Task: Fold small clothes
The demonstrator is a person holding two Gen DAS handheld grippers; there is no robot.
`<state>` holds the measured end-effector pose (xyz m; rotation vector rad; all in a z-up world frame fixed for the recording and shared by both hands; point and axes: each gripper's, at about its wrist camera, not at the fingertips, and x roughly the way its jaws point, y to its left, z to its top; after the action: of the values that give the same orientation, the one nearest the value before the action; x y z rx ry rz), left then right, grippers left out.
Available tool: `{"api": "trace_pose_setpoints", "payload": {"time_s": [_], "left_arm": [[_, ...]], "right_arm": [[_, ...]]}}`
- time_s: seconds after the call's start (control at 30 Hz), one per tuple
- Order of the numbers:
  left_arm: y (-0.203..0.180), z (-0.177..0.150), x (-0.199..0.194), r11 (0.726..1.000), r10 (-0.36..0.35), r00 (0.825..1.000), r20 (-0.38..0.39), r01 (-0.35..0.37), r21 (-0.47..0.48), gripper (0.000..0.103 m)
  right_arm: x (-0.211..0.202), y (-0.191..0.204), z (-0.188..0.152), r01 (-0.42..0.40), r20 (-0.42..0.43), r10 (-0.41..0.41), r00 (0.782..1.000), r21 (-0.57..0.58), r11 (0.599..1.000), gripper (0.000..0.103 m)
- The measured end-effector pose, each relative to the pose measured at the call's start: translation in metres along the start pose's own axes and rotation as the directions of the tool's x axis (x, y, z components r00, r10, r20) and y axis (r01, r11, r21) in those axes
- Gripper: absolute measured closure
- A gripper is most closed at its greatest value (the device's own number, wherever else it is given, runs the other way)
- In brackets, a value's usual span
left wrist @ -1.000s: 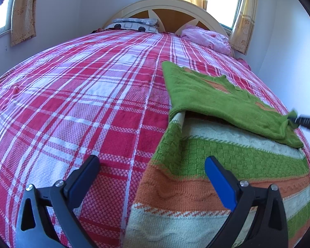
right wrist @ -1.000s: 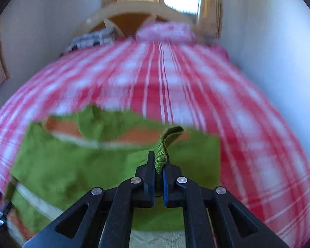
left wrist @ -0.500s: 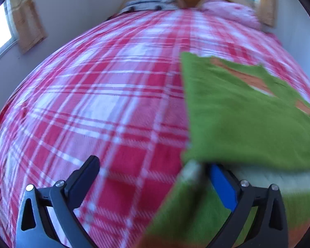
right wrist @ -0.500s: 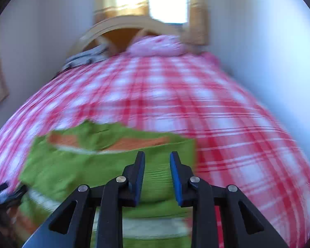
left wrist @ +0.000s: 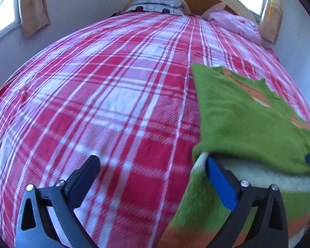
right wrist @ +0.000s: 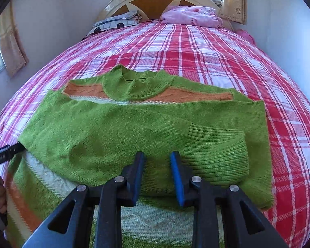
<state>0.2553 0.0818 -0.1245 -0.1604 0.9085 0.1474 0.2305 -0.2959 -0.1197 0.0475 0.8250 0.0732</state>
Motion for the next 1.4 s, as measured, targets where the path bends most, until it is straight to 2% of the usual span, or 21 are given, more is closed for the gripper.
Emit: {"api": "trace_pose_setpoints", "payload": {"time_s": [0.07, 0.1, 0.17, 0.23, 0.3, 0.4, 0.5, 0.6, 0.8, 0.9, 0.97, 1.03, 1.1, 1.23, 1.3, 1.33, 1.37, 1.4], "left_arm": [[0.011, -0.004, -0.014, 1.000, -0.015, 0.999, 0.029, 0.015, -0.002, 0.000], [0.021, -0.008, -0.025, 0.999, -0.049, 0.998, 0.050, 0.048, 0.014, 0.000], [0.032, -0.013, -0.039, 0.993, -0.110, 0.991, 0.074, 0.107, 0.044, 0.000], [0.045, -0.023, -0.059, 0.983, -0.172, 0.980, 0.104, 0.163, 0.089, 0.000], [0.056, -0.036, -0.077, 0.968, -0.221, 0.968, 0.122, 0.202, 0.152, 0.000], [0.063, -0.055, -0.090, 0.952, -0.252, 0.962, 0.108, 0.226, 0.208, 0.000], [0.066, -0.073, -0.099, 0.939, -0.275, 0.958, 0.076, 0.251, 0.236, 0.000], [0.065, -0.098, -0.114, 0.915, -0.321, 0.945, 0.063, 0.291, 0.279, 0.000], [0.062, -0.136, -0.137, 0.875, -0.350, 0.935, 0.052, 0.306, 0.376, 0.000], [0.062, -0.155, -0.147, 0.842, -0.386, 0.922, 0.027, 0.340, 0.419, 0.000], [0.062, -0.166, -0.150, 0.834, -0.397, 0.918, 0.009, 0.357, 0.421, 0.000], [0.064, -0.176, -0.150, 0.821, -0.436, 0.900, -0.030, 0.411, 0.396, 0.000], [0.065, -0.183, -0.150, 0.809, -0.469, 0.881, -0.060, 0.456, 0.371, 0.005], [0.068, -0.195, -0.147, 0.806, -0.488, 0.868, -0.098, 0.490, 0.331, 0.014], [0.071, -0.199, -0.144, 0.800, -0.509, 0.852, -0.124, 0.522, 0.296, 0.027], [0.072, -0.201, -0.143, 0.791, -0.529, 0.837, -0.140, 0.546, 0.275, 0.030], [0.073, -0.203, -0.141, 0.782, -0.544, 0.824, -0.158, 0.566, 0.260, 0.038], [0.073, -0.205, -0.141, 0.782, -0.543, 0.823, -0.165, 0.568, 0.257, 0.040]], "right_arm": [[-0.026, -0.004, 0.000, -0.034, 0.071, 0.032, 0.997, 0.028, 0.999, 0.074], [-0.049, -0.006, -0.004, -0.066, 0.115, 0.060, 0.992, 0.044, 0.997, 0.074], [-0.076, -0.007, -0.010, -0.081, 0.140, 0.072, 0.987, 0.059, 0.995, 0.073], [-0.108, -0.008, -0.023, -0.095, 0.158, 0.084, 0.984, 0.064, 0.993, 0.060], [-0.140, -0.010, -0.042, -0.081, 0.175, 0.070, 0.982, 0.056, 0.995, 0.054], [-0.180, -0.011, -0.076, -0.051, 0.172, 0.042, 0.984, 0.050, 0.997, 0.054], [-0.204, -0.011, -0.106, -0.020, 0.146, 0.013, 0.989, 0.042, 0.999, 0.054], [-0.226, -0.010, -0.131, -0.009, 0.143, 0.001, 0.990, 0.056, 0.998, 0.054], [-0.259, -0.007, -0.181, 0.025, 0.114, -0.029, 0.993, 0.037, 0.999, 0.054], [-0.271, -0.011, -0.204, 0.023, 0.118, -0.030, 0.993, 0.058, 0.998, 0.054], [-0.274, -0.016, -0.220, 0.016, 0.114, -0.028, 0.993, 0.103, 0.995, 0.054], [-0.276, -0.019, -0.235, 0.001, 0.114, -0.017, 0.993, 0.140, 0.990, 0.054], [-0.275, -0.021, -0.250, -0.018, 0.105, 0.000, 0.994, 0.170, 0.985, 0.054], [-0.270, -0.018, -0.263, 0.002, 0.065, -0.012, 0.998, 0.156, 0.988, 0.054], [-0.267, -0.019, -0.268, -0.003, 0.061, -0.008, 0.998, 0.168, 0.986, 0.054], [-0.265, -0.020, -0.270, -0.010, 0.055, 0.001, 0.998, 0.178, 0.984, 0.054], [-0.263, -0.021, -0.272, -0.013, 0.051, 0.004, 0.999, 0.182, 0.983, 0.054], [-0.260, -0.020, -0.274, -0.011, 0.041, 0.004, 0.999, 0.181, 0.983, 0.054]]}}
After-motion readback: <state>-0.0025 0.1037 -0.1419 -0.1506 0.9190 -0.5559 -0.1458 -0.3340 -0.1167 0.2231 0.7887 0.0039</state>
